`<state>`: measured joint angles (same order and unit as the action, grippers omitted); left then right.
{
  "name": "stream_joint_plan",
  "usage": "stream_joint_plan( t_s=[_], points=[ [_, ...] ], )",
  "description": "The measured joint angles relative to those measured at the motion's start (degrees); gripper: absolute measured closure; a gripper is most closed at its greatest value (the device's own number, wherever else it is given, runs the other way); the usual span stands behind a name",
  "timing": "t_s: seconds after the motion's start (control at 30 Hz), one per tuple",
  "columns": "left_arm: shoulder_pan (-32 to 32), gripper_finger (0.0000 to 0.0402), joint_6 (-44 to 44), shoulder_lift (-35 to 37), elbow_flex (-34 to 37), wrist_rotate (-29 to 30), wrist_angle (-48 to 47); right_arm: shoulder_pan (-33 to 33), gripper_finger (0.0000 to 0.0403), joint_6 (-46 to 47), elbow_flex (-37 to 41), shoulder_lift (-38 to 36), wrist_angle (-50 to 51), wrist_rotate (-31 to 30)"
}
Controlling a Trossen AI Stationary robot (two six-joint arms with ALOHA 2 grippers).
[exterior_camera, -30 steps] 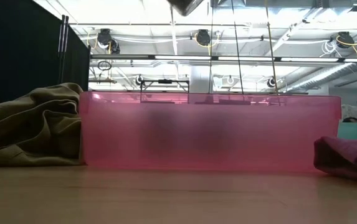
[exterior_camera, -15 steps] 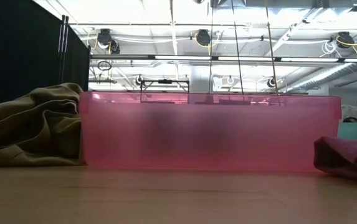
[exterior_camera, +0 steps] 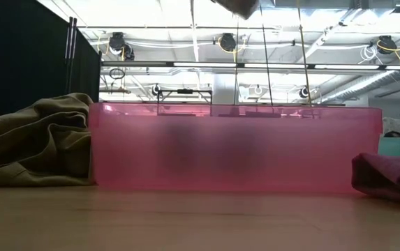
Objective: Sort spices by type
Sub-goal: Put the golden seasoning bottle into the light blue bin
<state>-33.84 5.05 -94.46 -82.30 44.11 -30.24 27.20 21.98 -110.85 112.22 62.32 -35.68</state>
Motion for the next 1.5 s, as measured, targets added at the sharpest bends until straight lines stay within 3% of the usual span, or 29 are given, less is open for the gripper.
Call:
stream_joint_plan(
  t_s=[0.1,0.3,0.43,0.6,0.83,1.0,1.23,1.5],
  points=[
    [1.0,0.0073,0.2,0.2,0.0,1.4,-2.0,-1.1,0.0151,1.3,0.0,-1.0,4.2,-0.5],
    [1.9,0.0073,-0.7,3.7,0.0,2.2,-7.1,-3.5,0.0151,5.8,0.8,-4.8,14.9,-7.4],
    [1.8,0.0073,-2.3,7.1,0.0,3.1,-11.2,-4.9,0.0151,6.3,6.9,-11.0,13.4,-7.8],
    [1.3,0.0073,-6.6,12.4,0.0,4.0,-15.6,-7.2,0.0151,6.4,23.3,-24.2,1.2,-14.6],
    [-1.1,0.0073,-8.5,18.4,4.3,7.3,-14.8,-10.6,0.0151,6.1,55.9,-43.8,-32.6,-22.9],
    [-2.8,0.0072,-13.0,21.1,8.7,13.1,-15.1,-12.8,0.0151,14.4,74.4,-52.1,-49.5,-36.3],
    [-5.0,0.0072,-18.2,22.2,11.9,17.9,-15.5,-14.5,0.0151,29.7,85.2,-53.8,-52.4,-47.4],
    [-5.7,0.0072,-19.8,22.2,12.0,18.9,-15.6,-15.5,0.0151,34.3,90.1,-53.8,-52.1,-48.2]
  ],
)
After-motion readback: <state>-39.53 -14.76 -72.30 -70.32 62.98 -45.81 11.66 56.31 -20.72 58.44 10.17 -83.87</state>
